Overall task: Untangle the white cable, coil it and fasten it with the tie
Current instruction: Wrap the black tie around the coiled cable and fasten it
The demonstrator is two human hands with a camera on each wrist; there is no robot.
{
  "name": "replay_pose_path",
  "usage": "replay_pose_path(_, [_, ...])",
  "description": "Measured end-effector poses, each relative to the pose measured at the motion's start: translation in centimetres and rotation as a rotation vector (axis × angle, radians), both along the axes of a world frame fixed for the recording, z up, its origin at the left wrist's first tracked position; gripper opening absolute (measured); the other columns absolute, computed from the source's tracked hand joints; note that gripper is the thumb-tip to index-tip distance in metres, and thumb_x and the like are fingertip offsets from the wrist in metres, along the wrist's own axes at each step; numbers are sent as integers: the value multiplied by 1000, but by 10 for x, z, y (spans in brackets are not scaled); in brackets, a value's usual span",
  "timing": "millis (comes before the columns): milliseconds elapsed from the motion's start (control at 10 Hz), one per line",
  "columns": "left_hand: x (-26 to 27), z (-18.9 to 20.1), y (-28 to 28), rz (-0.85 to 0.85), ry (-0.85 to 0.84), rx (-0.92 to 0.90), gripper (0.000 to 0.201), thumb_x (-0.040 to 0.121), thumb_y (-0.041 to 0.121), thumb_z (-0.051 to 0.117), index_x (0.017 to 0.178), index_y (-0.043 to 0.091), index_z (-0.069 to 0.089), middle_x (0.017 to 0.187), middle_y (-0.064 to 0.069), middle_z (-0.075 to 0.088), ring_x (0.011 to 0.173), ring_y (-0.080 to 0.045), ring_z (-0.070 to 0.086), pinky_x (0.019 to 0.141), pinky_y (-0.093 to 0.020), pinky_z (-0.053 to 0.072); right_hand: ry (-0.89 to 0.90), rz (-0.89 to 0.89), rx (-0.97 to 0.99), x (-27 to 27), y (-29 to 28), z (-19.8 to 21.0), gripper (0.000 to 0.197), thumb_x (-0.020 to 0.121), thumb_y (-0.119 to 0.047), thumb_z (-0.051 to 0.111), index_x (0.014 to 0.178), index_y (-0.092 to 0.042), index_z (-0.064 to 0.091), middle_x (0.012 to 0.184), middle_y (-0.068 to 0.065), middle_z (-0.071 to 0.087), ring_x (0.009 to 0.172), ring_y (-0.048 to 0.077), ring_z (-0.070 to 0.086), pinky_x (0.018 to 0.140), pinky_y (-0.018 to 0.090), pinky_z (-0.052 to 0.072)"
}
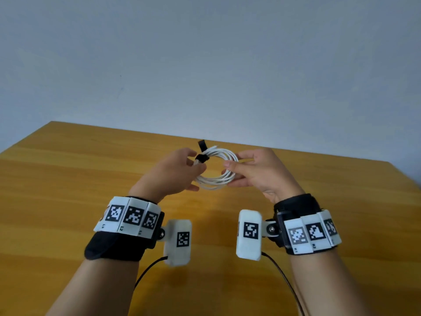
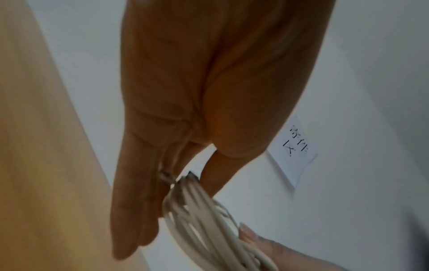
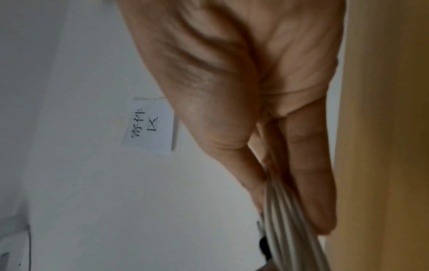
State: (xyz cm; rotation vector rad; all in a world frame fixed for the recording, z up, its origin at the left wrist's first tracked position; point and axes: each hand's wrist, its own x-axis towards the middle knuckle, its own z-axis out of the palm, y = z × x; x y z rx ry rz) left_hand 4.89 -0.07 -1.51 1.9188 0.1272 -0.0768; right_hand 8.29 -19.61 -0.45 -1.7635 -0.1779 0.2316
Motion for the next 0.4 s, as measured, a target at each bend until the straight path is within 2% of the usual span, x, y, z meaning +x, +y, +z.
replay_pose_path(100, [7, -11, 1, 36, 27, 55, 57, 101, 30, 62, 151, 11, 41, 125, -7, 65, 98, -19, 72, 90, -44, 62, 23, -126, 26, 10, 6, -20, 21, 90, -11, 79, 106, -4, 67, 91, 16, 78, 75, 22, 80, 70, 34, 65])
replay_pose_path(200, [10, -15, 2, 37, 31, 136, 57, 101, 37, 60, 152, 18, 42, 138, -4, 60, 108, -19, 68, 99, -47, 56, 9, -244, 24, 19, 8, -36, 9, 92, -13, 78, 94, -9, 69, 89, 11, 78, 74, 21, 79, 76, 38, 66])
replay_pose_path(300, [14, -19, 6, 56, 32, 144, 52, 101, 41, 59, 147, 22, 47, 139, 0, 61, 120, -22, 62, 104, -47, 52, 67, -275, -44, 31, 2, -57, 16, 92, -23, 78, 99, -10, 70, 97, 11, 79, 80, 19, 79, 83, 39, 65])
replay_pose_path(400, [17, -20, 9, 96, 1, 102, 46, 101, 38, 59, 143, 22, 52, 135, -1, 63, 115, -19, 64, 103, -46, 54, 108, -263, -241, 34, -1, -58, 41, 89, -44, 76, 100, -5, 75, 99, 16, 79, 91, 30, 78, 91, 50, 60])
